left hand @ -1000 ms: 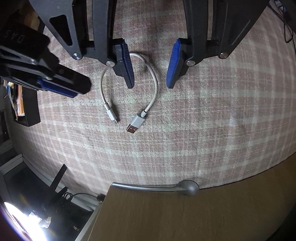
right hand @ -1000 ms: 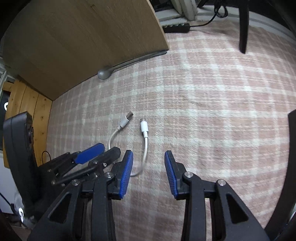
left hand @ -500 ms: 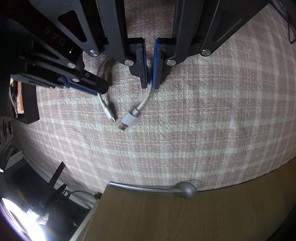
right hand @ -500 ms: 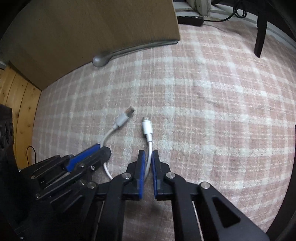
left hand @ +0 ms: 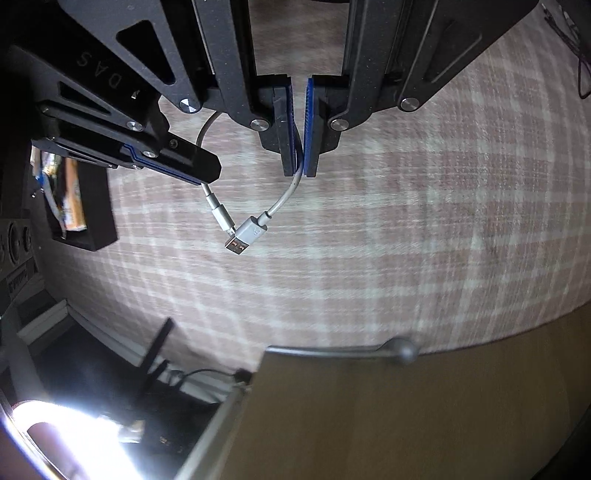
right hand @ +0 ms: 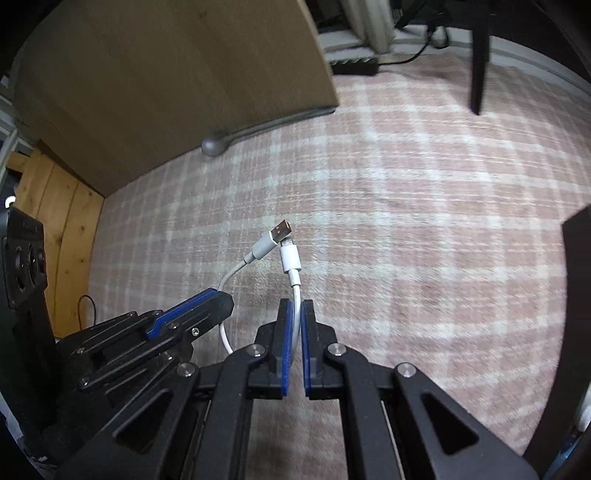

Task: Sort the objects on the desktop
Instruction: 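Carry the white cable with both tools over the bin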

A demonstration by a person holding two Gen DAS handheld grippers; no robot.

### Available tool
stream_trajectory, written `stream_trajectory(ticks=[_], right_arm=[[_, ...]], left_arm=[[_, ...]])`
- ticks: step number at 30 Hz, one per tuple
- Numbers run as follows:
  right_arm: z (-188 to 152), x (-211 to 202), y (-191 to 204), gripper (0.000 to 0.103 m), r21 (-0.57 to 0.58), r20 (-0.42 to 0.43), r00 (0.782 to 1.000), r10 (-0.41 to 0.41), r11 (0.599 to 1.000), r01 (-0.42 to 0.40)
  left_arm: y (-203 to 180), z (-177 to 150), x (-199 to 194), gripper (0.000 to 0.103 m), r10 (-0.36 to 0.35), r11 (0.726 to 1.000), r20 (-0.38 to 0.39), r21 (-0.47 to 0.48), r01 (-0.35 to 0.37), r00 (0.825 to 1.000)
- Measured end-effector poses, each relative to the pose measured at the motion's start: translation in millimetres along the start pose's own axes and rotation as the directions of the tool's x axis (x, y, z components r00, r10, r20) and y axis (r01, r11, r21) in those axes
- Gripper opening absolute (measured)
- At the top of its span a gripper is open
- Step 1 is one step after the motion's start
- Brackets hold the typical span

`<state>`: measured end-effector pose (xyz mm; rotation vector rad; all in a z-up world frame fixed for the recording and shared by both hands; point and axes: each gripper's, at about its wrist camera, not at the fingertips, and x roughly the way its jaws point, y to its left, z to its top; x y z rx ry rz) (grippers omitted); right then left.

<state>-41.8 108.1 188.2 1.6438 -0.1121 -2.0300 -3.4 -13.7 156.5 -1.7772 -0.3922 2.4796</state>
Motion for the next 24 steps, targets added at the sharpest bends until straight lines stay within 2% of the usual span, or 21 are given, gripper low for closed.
stream_trajectory(ticks=[5, 8, 12, 18, 24], right_arm=[[-12.6, -49.8, -34.2, 0.005, 0.046, 0.067, 0.998, 0.003, 0.999, -0.006], [-19.9, -83.4, -68.4, 0.005, 0.099, 0.109, 0.994, 0.002, 0.995, -0.013], [-43.1, -119.8, -106.3, 0.005, 0.170, 0.162, 0.987, -0.016, 0.985, -0.012], [-76.7, -162.7, -156.8, 0.005, 0.261, 0.227, 0.970, -0.083, 0.965, 0.022], [-114.6, -216.2, -212.3, 0.005, 0.346, 0.266, 0.947, -0.179, 0.935, 0.080]], left_arm=[[-47.9, 2.6, -19.5, 0.004, -0.027, 0.996, 0.027, 0.081, 0.024, 0.999], [-85.6, 22.2, -20.0, 0.004, -0.055, 0.989, 0.029, 0.140, 0.051, 0.998], [-144.7, 9.6, -22.5, 0.004, -0.094, 0.972, 0.022, 0.218, 0.087, 0.995], [-231.2, -6.9, -23.1, 0.004, -0.157, 0.931, -0.004, 0.332, 0.149, 0.988], [-312.5, -36.9, -31.8, 0.004, -0.199, 0.870, -0.035, 0.453, 0.193, 0.979]])
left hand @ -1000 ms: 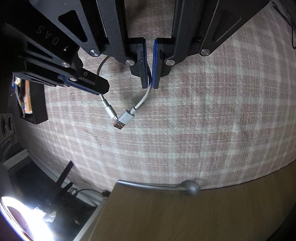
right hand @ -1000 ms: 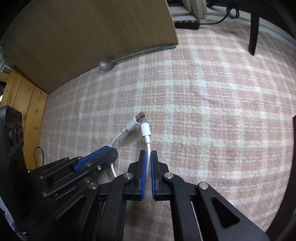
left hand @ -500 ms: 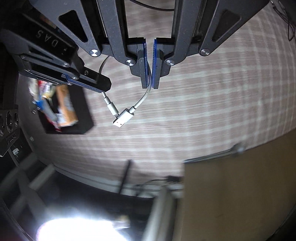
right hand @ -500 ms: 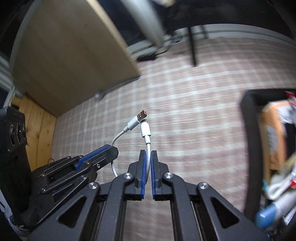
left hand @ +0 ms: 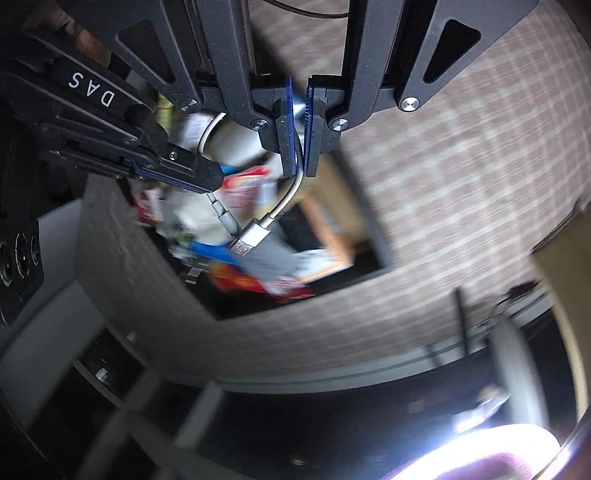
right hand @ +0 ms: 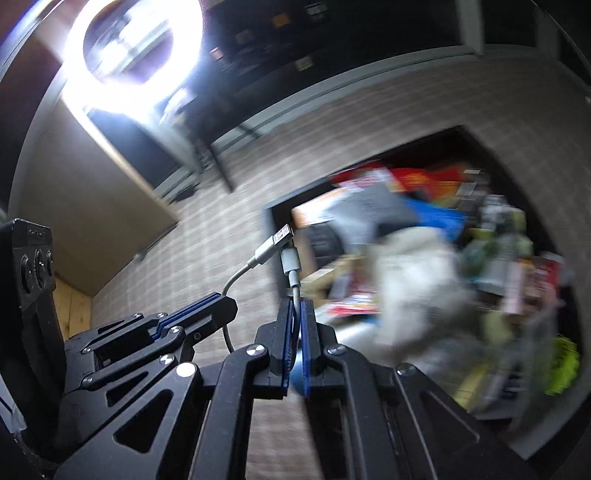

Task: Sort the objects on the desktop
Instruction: 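Carry the white cable with both tools over the bin, then open both tools to drop the cable into the bin, then move the left tool toward the silver spoon by the cabinet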

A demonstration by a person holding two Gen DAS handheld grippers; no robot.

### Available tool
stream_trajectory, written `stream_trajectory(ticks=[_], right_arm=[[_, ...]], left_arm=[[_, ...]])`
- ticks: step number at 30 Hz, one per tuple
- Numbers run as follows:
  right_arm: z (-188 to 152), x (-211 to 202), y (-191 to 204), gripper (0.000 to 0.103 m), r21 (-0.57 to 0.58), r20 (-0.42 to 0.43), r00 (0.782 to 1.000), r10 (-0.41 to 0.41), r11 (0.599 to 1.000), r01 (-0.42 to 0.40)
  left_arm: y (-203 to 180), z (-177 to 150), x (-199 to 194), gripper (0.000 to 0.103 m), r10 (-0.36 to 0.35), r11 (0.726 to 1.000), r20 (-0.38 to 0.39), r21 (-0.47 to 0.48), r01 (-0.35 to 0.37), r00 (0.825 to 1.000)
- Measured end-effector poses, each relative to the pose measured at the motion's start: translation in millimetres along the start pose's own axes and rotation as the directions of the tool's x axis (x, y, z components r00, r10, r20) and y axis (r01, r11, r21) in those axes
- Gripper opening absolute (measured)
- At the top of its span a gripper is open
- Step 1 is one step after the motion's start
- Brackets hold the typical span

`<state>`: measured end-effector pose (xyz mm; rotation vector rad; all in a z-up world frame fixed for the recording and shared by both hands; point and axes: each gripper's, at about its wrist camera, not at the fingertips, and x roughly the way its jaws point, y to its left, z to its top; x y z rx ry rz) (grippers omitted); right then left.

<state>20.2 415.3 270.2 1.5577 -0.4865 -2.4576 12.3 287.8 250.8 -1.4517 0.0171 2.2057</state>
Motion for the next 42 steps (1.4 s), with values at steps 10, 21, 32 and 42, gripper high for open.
stream_trajectory(ticks=[10, 21, 32, 42], right_arm=[[-3.8, -50.8, -82.6, 0.005, 0.100, 0.052, 0.995, -0.079, 0.992, 0.074], [-6.7, -63.3, -104.3, 0.048, 0.113, 0.067, 0.992, -0.110, 0.988, 0.102], [-3.9, -35.7, -40.5, 0.053, -0.023, 0.037, 0.999, -0.026, 0.999, 0.026], [26.9, 36.5, 86.3, 0.054, -0.194, -0.033, 0.998, 0.052, 0.979, -0.057]], left_arm=[[-88.0, 8.3, 19.1, 0.004, -0.027, 0.992, -0.030, 0.123, 0.030, 0.999], [-78.5, 10.8, 12.5, 0.038, 0.033, 0.993, 0.006, 0.113, -0.034, 0.999], [27.0, -6.0, -11.7, 0.038, 0.138, 0.990, 0.012, 0.003, -0.138, 0.990], [188.0, -32.0, -56.6, 0.038, 0.263, 0.935, 0.014, -0.250, -0.251, 0.965]])
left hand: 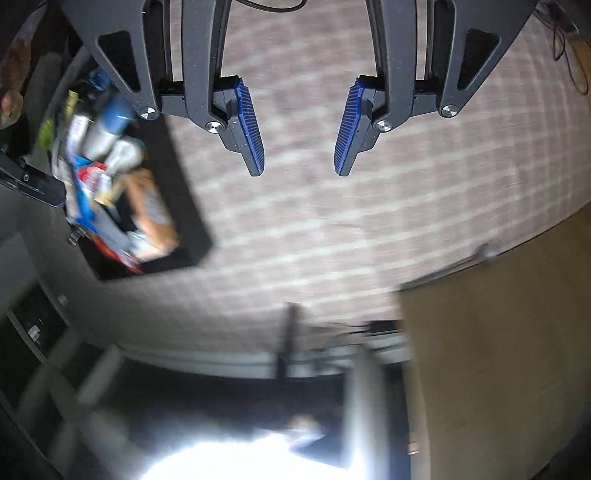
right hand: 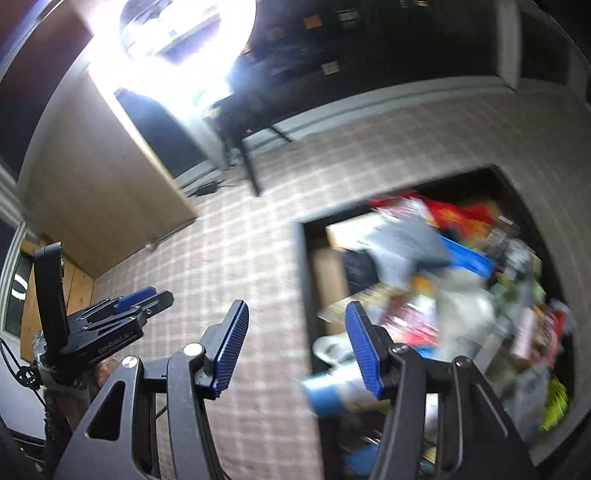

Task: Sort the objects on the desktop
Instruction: 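Move the left tool toward the silver spoon by the cabinet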

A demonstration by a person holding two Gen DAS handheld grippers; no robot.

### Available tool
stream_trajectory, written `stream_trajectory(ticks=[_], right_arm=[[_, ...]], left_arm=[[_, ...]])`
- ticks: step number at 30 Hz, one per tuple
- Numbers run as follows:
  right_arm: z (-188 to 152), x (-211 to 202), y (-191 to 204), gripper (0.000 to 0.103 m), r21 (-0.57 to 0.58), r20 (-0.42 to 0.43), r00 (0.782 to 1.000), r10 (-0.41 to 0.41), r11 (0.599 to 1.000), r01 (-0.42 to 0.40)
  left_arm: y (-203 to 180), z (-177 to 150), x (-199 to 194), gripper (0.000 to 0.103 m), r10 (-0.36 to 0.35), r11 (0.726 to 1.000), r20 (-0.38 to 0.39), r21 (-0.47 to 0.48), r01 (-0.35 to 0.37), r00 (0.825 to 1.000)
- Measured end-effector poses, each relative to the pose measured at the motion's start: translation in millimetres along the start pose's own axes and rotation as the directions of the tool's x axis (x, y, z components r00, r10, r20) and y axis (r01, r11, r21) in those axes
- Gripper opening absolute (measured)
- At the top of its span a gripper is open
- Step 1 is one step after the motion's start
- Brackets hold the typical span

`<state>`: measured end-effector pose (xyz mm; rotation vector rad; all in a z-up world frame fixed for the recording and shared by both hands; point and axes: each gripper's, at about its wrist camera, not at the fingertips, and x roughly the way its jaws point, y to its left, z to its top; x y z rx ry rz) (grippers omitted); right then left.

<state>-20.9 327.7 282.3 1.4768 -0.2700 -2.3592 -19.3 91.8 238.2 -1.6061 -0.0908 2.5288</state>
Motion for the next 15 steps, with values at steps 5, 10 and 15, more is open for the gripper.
stream_trajectory(ticks=[5, 10, 15], right_arm=[[28.2, 47.9, 56.2, 0.054, -0.070, -0.031, 0.999, 0.035, 0.997, -0.037], [43.3, 102.6, 99.8, 0.054, -0.119, -0.079, 0.996, 0.037, 0.992, -0.047], [44.1, 149.1, 125.7, 0.054, -0.152, -0.132, 0.991, 0.015, 0.988, -0.036]], left_arm=[[81.1, 11.9, 3.7, 0.038, 0.070, 0.992, 0.010, -0.108, -0.068, 0.998], [149.6, 29.1, 23.7, 0.038, 0.115, 0.973, -0.001, -0.201, -0.113, 0.993], [203.5, 46.1, 59.0, 0.038, 0.125, 0.952, -0.023, -0.280, -0.126, 0.992]])
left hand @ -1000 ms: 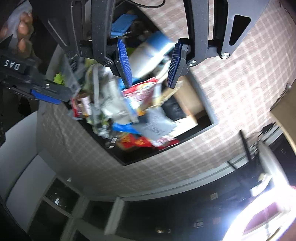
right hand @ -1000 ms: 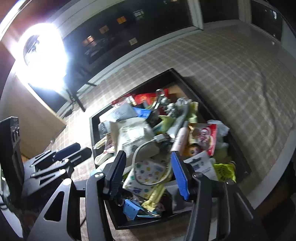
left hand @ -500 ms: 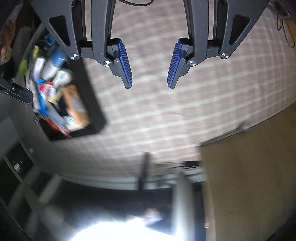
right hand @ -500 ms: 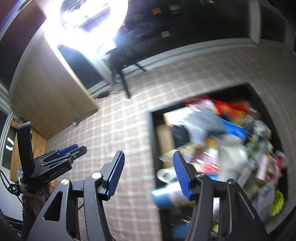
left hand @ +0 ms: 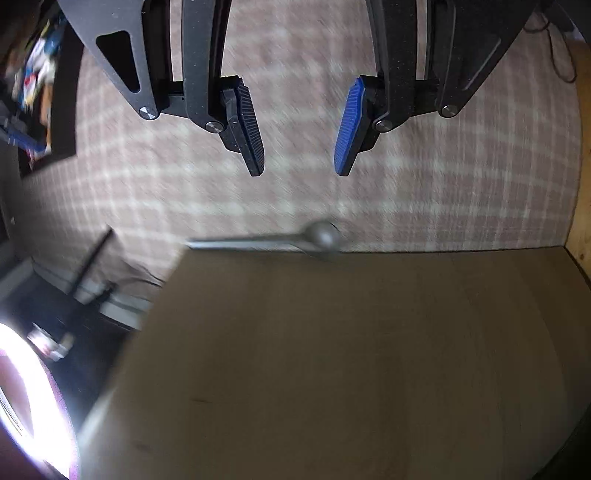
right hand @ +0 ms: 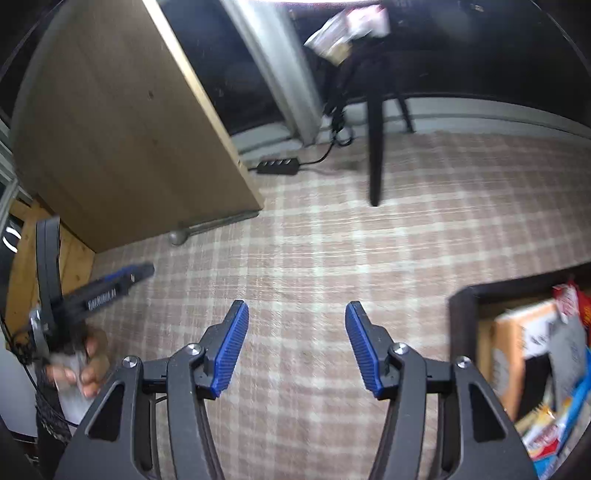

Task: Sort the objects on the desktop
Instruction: 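Move the left tool toward the silver spoon by the cabinet, then close the left tool on the silver spoon's bowl, then carry the spoon with the left tool over the bin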

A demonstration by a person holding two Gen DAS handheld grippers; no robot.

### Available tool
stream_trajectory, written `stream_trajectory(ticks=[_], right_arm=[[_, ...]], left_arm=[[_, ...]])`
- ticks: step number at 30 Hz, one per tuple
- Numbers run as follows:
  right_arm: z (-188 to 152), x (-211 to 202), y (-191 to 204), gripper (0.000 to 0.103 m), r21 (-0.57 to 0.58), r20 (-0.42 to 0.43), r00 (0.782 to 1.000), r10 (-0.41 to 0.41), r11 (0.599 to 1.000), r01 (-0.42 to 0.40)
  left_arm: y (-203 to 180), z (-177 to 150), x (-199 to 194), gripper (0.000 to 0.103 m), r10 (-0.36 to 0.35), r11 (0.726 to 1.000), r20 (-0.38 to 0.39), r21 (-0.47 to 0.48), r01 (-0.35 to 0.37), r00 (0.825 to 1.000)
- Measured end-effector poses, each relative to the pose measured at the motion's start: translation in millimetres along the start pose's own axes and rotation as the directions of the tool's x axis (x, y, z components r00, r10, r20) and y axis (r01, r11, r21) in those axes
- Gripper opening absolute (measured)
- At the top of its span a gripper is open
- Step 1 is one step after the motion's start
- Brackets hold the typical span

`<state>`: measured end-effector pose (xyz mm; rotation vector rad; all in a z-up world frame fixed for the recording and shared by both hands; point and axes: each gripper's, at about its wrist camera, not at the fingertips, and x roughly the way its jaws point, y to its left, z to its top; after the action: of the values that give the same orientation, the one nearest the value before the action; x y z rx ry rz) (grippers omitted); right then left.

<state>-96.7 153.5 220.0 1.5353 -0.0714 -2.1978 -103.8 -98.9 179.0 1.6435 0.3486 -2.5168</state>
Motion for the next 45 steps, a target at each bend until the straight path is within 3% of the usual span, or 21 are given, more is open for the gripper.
stream_trajectory(ticks=[10, 17, 22, 25, 34, 45], right_arm=[[-14.5, 59.3, 15.5, 0.054, -0.054, -0.085, 0.996, -0.034, 0.998, 0.029], [-23.8, 71.1, 3.9, 0.054, -0.038, -0.107, 0.993, -0.049, 0.998, 0.045], [-31.2, 79.8, -2.4, 0.054, -0.024, -0.130, 0.990, -0.057, 0.998, 0.055], [-36.6, 80.5, -6.1, 0.054, -0.014, -0.134, 0.989, -0.054, 0.999, 0.052], [-61.3, 53.5, -28.8, 0.054, 0.028, -0.101, 0.994, -0.036, 0.999, 0.039], [-95.5, -22.5, -45.0, 0.054, 0.116, -0.018, 1.000, -0.016, 0.993, 0.018]], left_arm=[[33.9, 31.1, 62.9, 0.037, -0.057, 0.990, -0.029, -0.128, 0.053, 0.998], [30.3, 34.6, 74.6, 0.034, -0.056, 0.989, 0.004, -0.136, 0.056, 0.998], [26.1, 30.3, 76.9, 0.011, -0.043, 0.990, 0.014, -0.133, 0.044, 0.999], [25.1, 26.7, 76.5, 0.009, -0.033, 0.990, 0.017, -0.135, 0.035, 0.999], [28.4, 15.5, 64.7, 0.004, -0.069, 0.981, 0.013, -0.180, 0.070, 0.998], [15.2, -16.4, 4.9, 0.002, -0.111, 0.977, 0.047, -0.176, 0.118, 0.993]])
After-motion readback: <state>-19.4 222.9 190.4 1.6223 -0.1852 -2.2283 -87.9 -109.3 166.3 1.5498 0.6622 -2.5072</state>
